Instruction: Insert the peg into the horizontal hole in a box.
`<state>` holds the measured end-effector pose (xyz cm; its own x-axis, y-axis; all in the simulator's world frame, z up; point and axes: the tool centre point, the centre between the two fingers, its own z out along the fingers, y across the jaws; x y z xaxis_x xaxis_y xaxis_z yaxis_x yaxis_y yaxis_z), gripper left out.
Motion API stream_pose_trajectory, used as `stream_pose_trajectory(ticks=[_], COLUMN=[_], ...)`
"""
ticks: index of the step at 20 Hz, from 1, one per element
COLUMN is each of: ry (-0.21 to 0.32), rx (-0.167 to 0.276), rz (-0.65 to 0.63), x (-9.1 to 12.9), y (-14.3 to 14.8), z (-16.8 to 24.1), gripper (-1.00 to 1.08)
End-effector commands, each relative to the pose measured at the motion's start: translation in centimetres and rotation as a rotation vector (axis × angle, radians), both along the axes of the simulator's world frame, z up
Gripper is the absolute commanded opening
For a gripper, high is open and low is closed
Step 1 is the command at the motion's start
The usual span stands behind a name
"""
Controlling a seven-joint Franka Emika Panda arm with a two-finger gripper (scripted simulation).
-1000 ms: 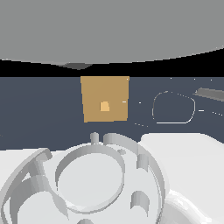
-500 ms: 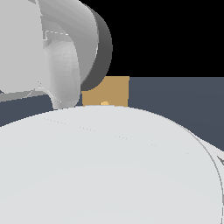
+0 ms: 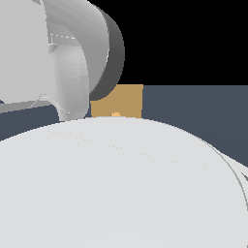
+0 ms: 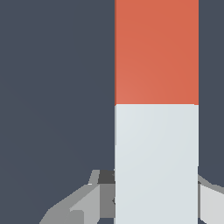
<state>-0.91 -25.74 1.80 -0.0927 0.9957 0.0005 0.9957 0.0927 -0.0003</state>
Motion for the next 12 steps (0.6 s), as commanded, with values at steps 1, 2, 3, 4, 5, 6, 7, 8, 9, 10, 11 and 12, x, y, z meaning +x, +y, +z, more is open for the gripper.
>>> stream_pose_trajectory(ticks=[1,2,3,4,5,6,7,8,9,10,11,12], ry=[0.000,0.000,0.000,0.000,0.000,0.000,0.000,0.000,0.000,0.000,0.000,0.000], rx=[0.000,0.000,0.000,0.000,0.000,0.000,0.000,0.000,0.000,0.000,0.000,0.000], rz=[0.000,0.000,0.000,0.000,0.000,0.000,0.000,0.000,0.000,0.000,0.000,0.000], x=[0.0,0.0,0.0,0.0,0.0,-0.1,-0.1,-0.1,-0.1,-0.2,-0.2,-0.3], y=[0.0,0.1,0.3,0.5,0.7,1.1,1.5,1.9,2.5,3.1,3.8,4.6], z=[0.0,0.0,0.1,0.1,0.2,0.2,0.3,0.4,0.5,0.6,0.7,0.9], gripper=[-1.00,-1.00,-1.00,-1.00,-1.00,-1.00,-1.00,-1.00,-1.00,-1.00,-1.00,-1.00])
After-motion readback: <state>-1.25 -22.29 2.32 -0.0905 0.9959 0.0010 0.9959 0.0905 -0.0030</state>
